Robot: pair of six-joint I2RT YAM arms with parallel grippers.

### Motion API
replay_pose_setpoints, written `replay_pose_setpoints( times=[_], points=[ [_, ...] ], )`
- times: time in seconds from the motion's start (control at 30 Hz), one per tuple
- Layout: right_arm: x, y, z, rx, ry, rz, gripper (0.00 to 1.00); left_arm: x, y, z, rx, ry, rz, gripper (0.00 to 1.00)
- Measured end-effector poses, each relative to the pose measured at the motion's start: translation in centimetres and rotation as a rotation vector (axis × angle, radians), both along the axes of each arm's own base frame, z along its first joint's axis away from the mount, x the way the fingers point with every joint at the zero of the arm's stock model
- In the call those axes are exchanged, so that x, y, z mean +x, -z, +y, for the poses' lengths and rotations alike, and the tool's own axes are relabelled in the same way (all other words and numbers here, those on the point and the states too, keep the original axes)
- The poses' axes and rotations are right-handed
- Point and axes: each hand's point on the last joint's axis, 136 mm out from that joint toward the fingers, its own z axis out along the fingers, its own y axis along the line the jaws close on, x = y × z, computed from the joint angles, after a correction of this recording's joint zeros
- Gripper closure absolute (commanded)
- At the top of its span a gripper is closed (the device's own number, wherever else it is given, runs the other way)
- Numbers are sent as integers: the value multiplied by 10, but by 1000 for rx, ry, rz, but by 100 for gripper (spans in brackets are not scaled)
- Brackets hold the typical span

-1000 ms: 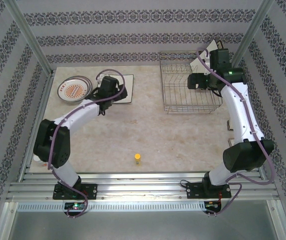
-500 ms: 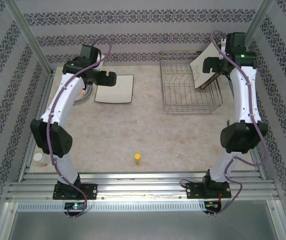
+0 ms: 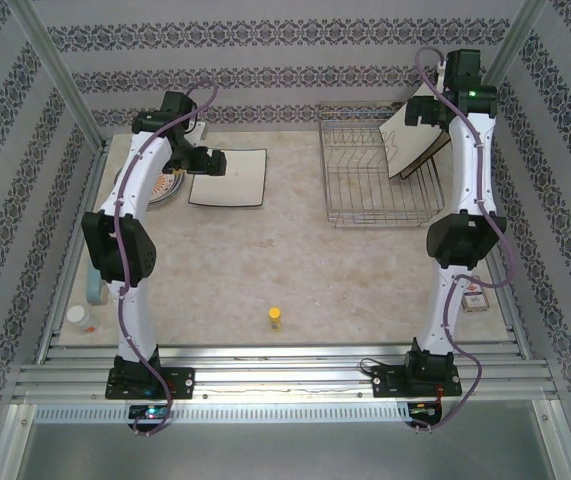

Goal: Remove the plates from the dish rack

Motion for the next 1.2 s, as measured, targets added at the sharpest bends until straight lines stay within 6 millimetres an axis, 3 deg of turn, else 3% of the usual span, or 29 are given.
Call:
replay_pose_setpoints(
  times=[0.3,0.53,0.7,1.0,1.2],
  points=[
    [19,46,-4,14,-11,67,14,8,8,-1,3,3,17,0],
    [34,67,-3,29,-17,72,16,12,2,-1,1,3,0,0],
    [42,73,-5,52,-3,56,24,14,-2,-1,1,2,-7,0],
    [50,67,-7,69,22,10,44,15,-2,-2,0,2,-8,0],
    [52,64,-9,66,42,-4,69,15,-2,-1,1,3,-6,0]
  ],
)
